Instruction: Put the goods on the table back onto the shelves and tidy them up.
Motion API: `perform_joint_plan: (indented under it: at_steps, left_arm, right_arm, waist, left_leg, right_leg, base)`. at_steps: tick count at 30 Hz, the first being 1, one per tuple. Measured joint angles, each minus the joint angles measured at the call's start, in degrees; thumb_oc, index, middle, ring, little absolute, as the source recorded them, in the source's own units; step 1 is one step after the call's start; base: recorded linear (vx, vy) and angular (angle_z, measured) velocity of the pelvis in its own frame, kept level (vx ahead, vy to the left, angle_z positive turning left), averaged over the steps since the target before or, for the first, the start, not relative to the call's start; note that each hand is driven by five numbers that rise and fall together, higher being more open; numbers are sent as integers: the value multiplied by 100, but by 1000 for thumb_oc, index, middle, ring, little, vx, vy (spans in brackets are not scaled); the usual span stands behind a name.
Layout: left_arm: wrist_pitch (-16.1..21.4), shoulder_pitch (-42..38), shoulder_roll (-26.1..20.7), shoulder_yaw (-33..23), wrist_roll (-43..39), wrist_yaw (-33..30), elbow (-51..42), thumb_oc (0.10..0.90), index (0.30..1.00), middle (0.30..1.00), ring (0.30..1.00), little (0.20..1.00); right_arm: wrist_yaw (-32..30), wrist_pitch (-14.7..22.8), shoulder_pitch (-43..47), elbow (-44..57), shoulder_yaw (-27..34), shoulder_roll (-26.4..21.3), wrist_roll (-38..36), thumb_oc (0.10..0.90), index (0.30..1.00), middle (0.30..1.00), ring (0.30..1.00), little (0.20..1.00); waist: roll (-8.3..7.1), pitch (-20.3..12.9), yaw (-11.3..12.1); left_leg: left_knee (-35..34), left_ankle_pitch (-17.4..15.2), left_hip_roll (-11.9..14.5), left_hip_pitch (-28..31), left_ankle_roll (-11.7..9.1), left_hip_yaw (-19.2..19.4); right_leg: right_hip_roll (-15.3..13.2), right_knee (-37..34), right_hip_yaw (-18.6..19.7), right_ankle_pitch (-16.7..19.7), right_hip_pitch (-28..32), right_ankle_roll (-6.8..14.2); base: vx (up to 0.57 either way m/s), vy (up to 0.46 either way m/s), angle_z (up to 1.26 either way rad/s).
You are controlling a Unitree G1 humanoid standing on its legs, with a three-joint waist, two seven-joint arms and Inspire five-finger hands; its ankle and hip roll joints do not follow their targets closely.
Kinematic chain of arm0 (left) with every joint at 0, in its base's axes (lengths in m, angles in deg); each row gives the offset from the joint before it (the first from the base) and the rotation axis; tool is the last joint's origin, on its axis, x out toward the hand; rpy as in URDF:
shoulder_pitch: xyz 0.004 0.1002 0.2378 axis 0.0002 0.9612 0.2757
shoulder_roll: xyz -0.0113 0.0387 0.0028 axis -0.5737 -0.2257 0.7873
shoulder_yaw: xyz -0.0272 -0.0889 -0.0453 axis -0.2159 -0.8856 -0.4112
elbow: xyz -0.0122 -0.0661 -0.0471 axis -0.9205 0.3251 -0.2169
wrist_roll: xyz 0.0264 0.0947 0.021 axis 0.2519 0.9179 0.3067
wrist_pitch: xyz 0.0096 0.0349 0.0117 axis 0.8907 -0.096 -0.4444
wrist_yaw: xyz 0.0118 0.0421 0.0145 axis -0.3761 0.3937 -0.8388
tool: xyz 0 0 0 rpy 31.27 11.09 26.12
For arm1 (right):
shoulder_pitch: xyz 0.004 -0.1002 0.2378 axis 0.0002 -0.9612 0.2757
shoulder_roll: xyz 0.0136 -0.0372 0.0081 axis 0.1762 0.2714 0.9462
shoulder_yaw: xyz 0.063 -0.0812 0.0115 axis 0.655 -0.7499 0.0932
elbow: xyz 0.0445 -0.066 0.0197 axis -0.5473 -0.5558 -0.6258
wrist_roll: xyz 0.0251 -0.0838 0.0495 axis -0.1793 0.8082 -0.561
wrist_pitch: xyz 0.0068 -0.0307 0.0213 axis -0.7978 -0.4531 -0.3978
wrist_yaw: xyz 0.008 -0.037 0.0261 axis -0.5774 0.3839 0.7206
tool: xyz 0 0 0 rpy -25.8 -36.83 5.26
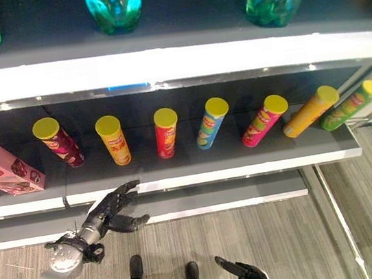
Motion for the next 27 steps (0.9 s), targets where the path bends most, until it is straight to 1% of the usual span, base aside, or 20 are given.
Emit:
perform_joint_plan:
  at_steps: [2, 4, 7, 8, 9, 11, 12, 15, 16, 17, 18, 19, 20, 21, 22, 23, 24, 25, 26, 27]
  left_arm:
    - [-39, 104, -285, -102, 237, 124, -8, 800, 900, 900, 900, 900]
    - [-64, 216, -310, -274, 260, 144, -1, 800, 900, 900, 900, 900]
    - [-50, 358, -295, -443, 449, 145, 217, 800, 900, 900, 900, 900]
    - [-4, 312, -219, -431, 526, 160, 473, 800, 900, 900, 900, 900]
    - [-24, 285, 48, -464, 678, 121, 969, 800, 900, 900, 900, 900]
    - [-68, 544, 76, -588, 840, 56, 993, 800, 900, 900, 900, 900]
    - [-64, 783, 118, -724, 954, 80, 1093, 800, 900, 900, 900, 900]
    - [-171, 855, 137, -762, 1228, 5, 1513, 800, 900, 900, 900, 900]
    - [-108, 788, 255, -828, 1406, -58, 1871, 800, 900, 900, 900, 900]
    - [-29, 428, 487, -875, 1513, -225, 2593, 800, 900, 900, 900, 900]
    - [-184, 257, 672, -943, 1546, -280, 3080, 800, 900, 900, 900, 900]
    - [-316, 349, 972, -922, 1559, -278, 3431, 800, 900, 900, 900, 900]
    - [-170, 130, 1161, -813, 1596, -367, 3940, 800, 900, 900, 900, 900]
    - [-123, -318, 1347, -645, 1625, -524, 4711, 800, 900, 900, 900, 900]
    - [-224, -567, 1444, -551, 1683, -601, 5163, 800, 900, 900, 900, 900]
    - [-262, -614, 1435, -534, 1787, -620, 5073, 800, 900, 900, 900, 900]
    - [-148, -752, 1440, -501, 1793, -658, 4959, 800, 900, 900, 900, 900]
    - [-94, -842, 1461, -490, 1814, -764, 5006, 800, 900, 900, 900, 900]
    - [-17, -905, 1470, -512, 1817, -898, 5236, 800, 900, 900, 900, 900]
    - [-16, -978, 1442, -491, 1824, -944, 5483, 800, 900, 900, 900, 900]
  right_arm:
    - [2, -60, 82, 16, 4, -110, -2, 800, 900, 900, 900, 900]
    - [9, -67, 133, 42, 12, -216, -4, 800, 900, 900, 900, 900]
    - [74, -62, 61, -4, 405, -444, -33, 800, 900, 900, 900, 900]
    - [83, 10, 54, -151, 410, -536, 14, 800, 900, 900, 900, 900]
    - [28, -27, 217, -333, 379, -701, 119, 800, 900, 900, 900, 900]
    - [-128, -159, 208, -244, 374, -745, 203, 800, 900, 900, 900, 900]
    - [-10, 6, 36, -31, 638, -764, 200, 800, 900, 900, 900, 900]
    - [5, -33, -20, -64, 732, -867, 190, 800, 900, 900, 900, 900]
    - [11, -60, -61, -45, 825, -853, 171, 800, 900, 900, 900, 900]
    - [-2, -9, -62, 5, 898, -828, 151, 800, 900, 900, 900, 900]
    - [1, 6, -7, -5, 908, -835, 143, 800, 900, 900, 900, 900]
    - [-19, -20, 8, 8, 882, -964, 118, 800, 900, 900, 900, 900]
    - [-76, -17, -19, -44, 870, -947, 71, 800, 900, 900, 900, 900]
    - [-153, -23, 37, -85, 865, -882, -1, 800, 900, 900, 900, 900]
    - [-125, -51, 147, -102, 874, -842, -67, 800, 900, 900, 900, 900]
    - [-122, -44, 149, -43, 780, -726, -107, 800, 900, 900, 900, 900]
    - [-150, -18, 43, -75, 776, -513, -121, 800, 900, 900, 900, 900]
    - [-191, -73, 15, -129, 769, -343, -124, 800, 900, 900, 900, 900]
    - [-202, -27, 60, -76, 726, -189, -125, 800, 900, 900, 900, 900]
    - [-172, -8, 136, -45, 716, -66, -131, 800, 900, 900, 900, 900]
  waist:
    - [54, 66, 2]
    - [99, 93, 25]
    - [130, 107, 50]
    - [154, 113, 62]
    - [231, 117, 137]
    - [224, 143, -35]
    - [247, 160, -81]
    - [312, 183, -37]
    - [204, 233, -85]
    - [86, 312, -93]
    - [13, 335, -65]
    - [229, 303, -371]
    - [301, 297, -542]
    - [285, 298, -560]
    - [202, 322, -554]
    - [83, 367, -683]
    - [-77, 343, -833]
    - [-208, 315, -839]
    - [-247, 318, -758]
    - [-289, 292, -767]
  left_leg:
    - [0, 0, 4, 52, -1, -3]
    - [0, 8, 4, 60, -13, -30]
    - [1, 45, 8, 65, -65, -99]
    - [2, 52, 8, 71, -75, -123]
    - [1, 65, -2, 88, -74, -158]
    - [1, 67, 14, 83, -80, -167]
    - [3, 69, 16, 105, -82, -182]
    - [14, 73, 25, 137, -81, -163]
    - [253, 17, -115, -10, -139, -406]
    - [714, -94, -358, -163, -142, -1081]
    - [849, -266, -462, -157, -70, -1219]
    - [669, -506, -248, 102, -196, -1260]
    - [590, -682, -242, 161, -49, -1207]
    - [575, -701, -328, 186, -19, -1144]
    - [543, -724, -359, 210, 61, -1013]
    - [546, -726, -451, 196, 84, -894]
    - [502, -702, -656, 191, 204, -730]
    - [582, -751, -751, 197, 327, -561]
    - [684, -828, -686, 191, 468, -340]
    - [595, -834, -681, 290, 515, -7]
  right_leg:
    - [6, 0, -2, -7, 55, 7]
    - [9, 1, -18, -10, 72, 12]
    - [19, 3, -100, -16, 113, 20]
    - [22, 4, -136, -24, 137, 31]
    - [21, 5, -164, -29, 178, 36]
    - [33, 2, -156, -29, 160, 32]
    - [37, 11, -131, -64, 134, -18]
    - [48, 84, 13, -73, 72, -88]
    - [-27, 270, 160, -65, -135, -336]
    - [-232, 445, 320, -108, -268, -418]
    - [-338, 472, 407, -37, -277, -311]
    - [-232, 375, 549, -18, -220, -210]
    - [-214, 354, 673, 32, -253, -162]
    - [-308, 352, 830, 86, -295, -77]
    - [-373, 346, 973, 129, -396, -9]
    - [-461, 247, 1084, 210, -418, 80]
    - [-581, 149, 1296, 351, -483, 144]
    - [-626, 136, 1487, 495, -591, 218]
    - [-614, 137, 1724, 711, -690, 394]
    - [-630, 107, 1741, 917, -804, 687]
  base:
    - [-43, -60, 1]
    - [-75, -82, 5]
    - [-104, -43, 13]
    - [-86, -15, 14]
    - [-66, -11, 9]
    - [-69, 27, 2]
    - [-70, 35, -5]
    - [-181, 86, -17]
    - [-23, 131, -25]
    - [36, 151, -45]
    - [23, 300, -73]
    - [21, 301, -62]
    - [3, 313, -57]
    - [0, 82, -61]
    - [-1, 170, -80]
    - [-88, 370, -72]
    - [-88, 369, -66]
    - [-123, 380, -105]
    - [-122, 211, -159]
    - [-159, 249, -149]
